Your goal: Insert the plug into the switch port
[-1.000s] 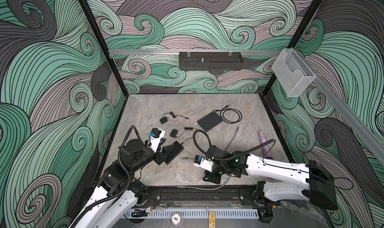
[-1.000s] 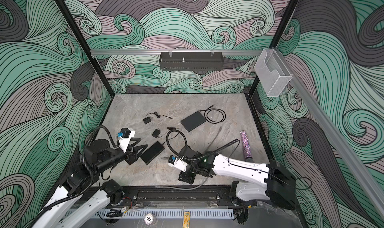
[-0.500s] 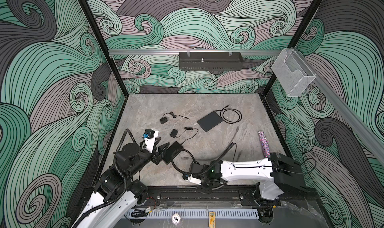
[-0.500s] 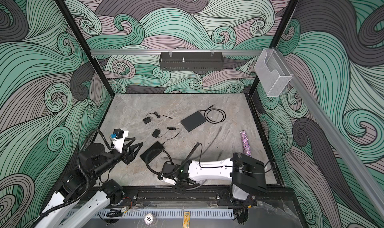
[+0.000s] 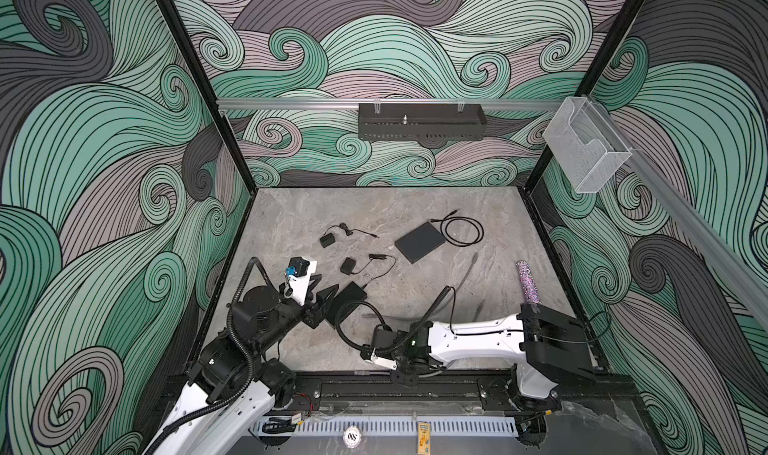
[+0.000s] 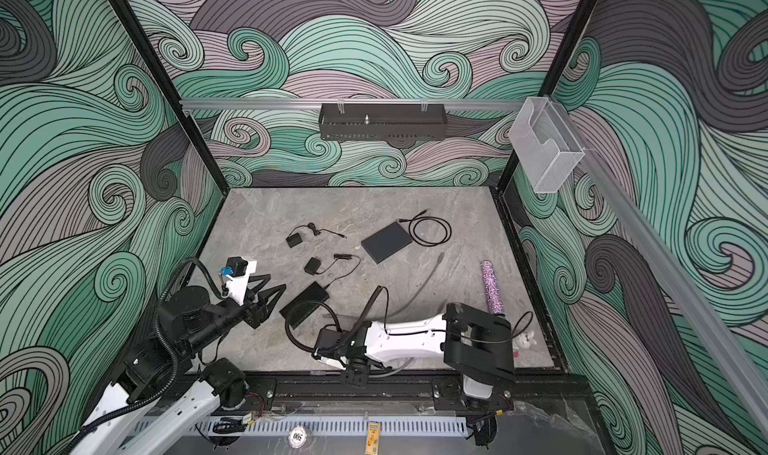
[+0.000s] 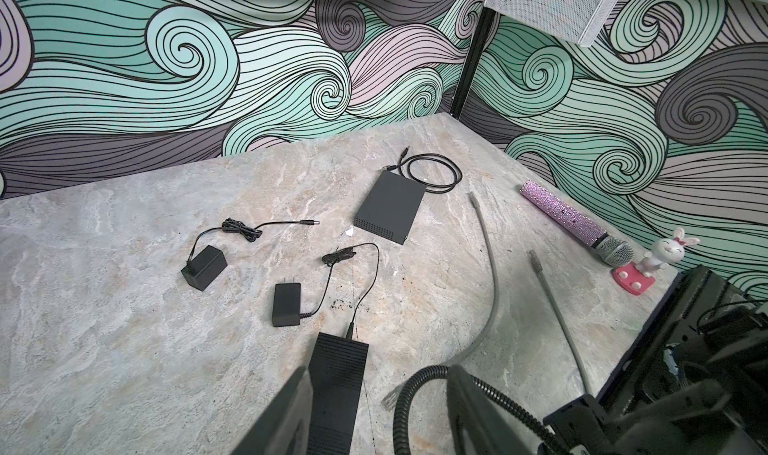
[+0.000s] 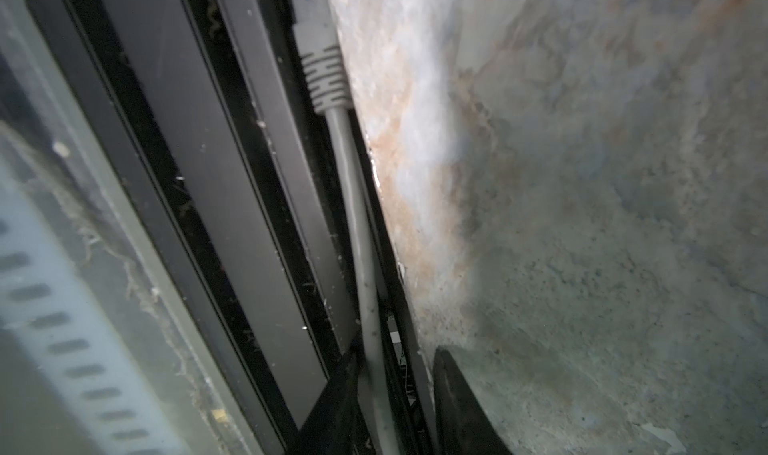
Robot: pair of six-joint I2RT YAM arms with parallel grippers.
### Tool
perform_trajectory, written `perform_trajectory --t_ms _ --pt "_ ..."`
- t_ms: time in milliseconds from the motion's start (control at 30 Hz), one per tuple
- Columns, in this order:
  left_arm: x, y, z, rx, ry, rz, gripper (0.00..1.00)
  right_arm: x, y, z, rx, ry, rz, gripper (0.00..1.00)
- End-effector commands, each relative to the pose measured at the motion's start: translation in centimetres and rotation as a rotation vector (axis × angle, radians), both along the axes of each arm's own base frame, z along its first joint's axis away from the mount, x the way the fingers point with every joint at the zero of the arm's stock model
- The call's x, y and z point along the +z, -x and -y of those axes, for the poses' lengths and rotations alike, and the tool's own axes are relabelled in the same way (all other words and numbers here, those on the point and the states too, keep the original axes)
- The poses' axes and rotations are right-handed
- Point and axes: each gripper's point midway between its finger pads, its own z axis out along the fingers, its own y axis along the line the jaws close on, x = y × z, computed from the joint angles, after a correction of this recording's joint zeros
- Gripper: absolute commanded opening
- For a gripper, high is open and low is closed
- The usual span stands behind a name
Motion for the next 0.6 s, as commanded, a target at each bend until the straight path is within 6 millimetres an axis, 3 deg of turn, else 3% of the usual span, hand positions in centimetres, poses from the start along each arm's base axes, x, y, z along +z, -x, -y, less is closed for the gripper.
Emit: perform_trajectory --t_ms 0,267,567 --pt "0.2 -0.1 -0.3 0.015 -0.001 0.013 0.54 -0.4 1.0 0.4 0.023 0.031 -0.029 0.25" --pt "0.2 -0.1 -0.3 0.015 -0.004 0.015 0.54 0.1 0.2 0.7 -0.011 0.021 0.019 0.01" --pt "0.0 -0.2 -0.3 0.014 -0.009 0.01 0.55 4.1 -2.2 1.1 -0.026 -0.08 0.123 0.0"
